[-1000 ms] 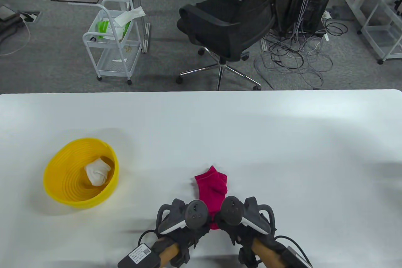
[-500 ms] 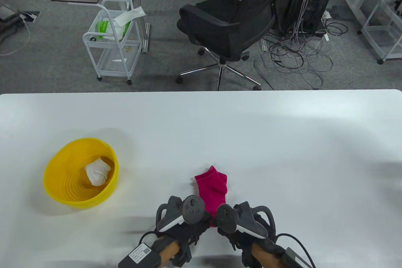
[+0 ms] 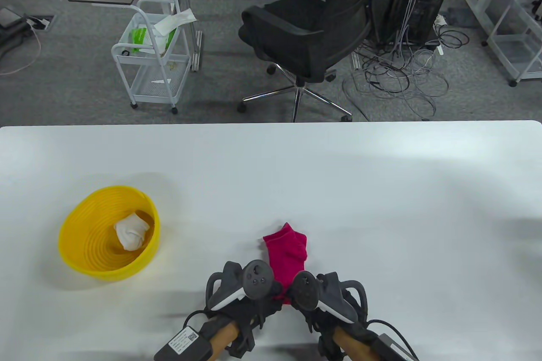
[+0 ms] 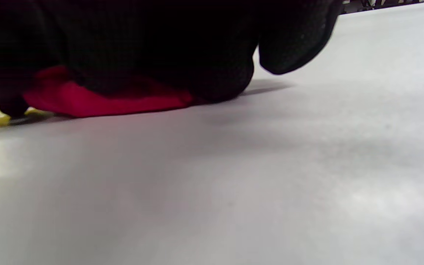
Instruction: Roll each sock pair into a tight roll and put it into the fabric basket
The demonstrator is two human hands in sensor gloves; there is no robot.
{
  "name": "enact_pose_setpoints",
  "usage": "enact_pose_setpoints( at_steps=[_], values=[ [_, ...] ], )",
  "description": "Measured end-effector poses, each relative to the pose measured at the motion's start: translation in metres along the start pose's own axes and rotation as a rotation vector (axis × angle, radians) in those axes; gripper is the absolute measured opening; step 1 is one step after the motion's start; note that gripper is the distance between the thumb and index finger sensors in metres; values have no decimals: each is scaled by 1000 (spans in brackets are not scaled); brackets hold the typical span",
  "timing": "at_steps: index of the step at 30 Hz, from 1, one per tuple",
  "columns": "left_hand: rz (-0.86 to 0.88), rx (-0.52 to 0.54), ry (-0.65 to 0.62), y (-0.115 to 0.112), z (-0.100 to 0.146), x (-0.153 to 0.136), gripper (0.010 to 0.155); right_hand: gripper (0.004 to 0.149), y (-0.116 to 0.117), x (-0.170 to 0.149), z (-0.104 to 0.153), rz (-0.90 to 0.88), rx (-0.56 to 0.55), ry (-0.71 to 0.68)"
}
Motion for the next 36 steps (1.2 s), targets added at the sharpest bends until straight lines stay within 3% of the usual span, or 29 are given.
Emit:
enact_pose_setpoints(
  at_steps=[5,9,11,18,28,36],
  values=[
    [-1,36,-5,-1,0,0,40,39,-4,-4,1,-22,-16,12],
    [31,26,15,-1,-1,-3,39,38,-30,-6,10,-89,-113,-28],
    [46,26,18,-1,-1,-4,39,37,-33,-1,13,-73,-98,-81],
    [64,15,27,-2,-1,-5,40,42,-8,13,9,102,-2,-100],
    [89,45,21,12,4,-4,49,46,-1,15,7,87,-39,-51],
    [31,-17,30,2,1,-6,51,40,-2,11,5,39,-28,13]
  ],
)
Point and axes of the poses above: the tracker on the back of each hand, its own x axis roughly to the thumb side, its own z axis roughly from the fingertips to the wrist, y = z × x, the point moved 3 cm from there along -z, roughly from the wrist to the fingertips, and after that the axes turned 15 degrees about z, right-handed, at the moved point
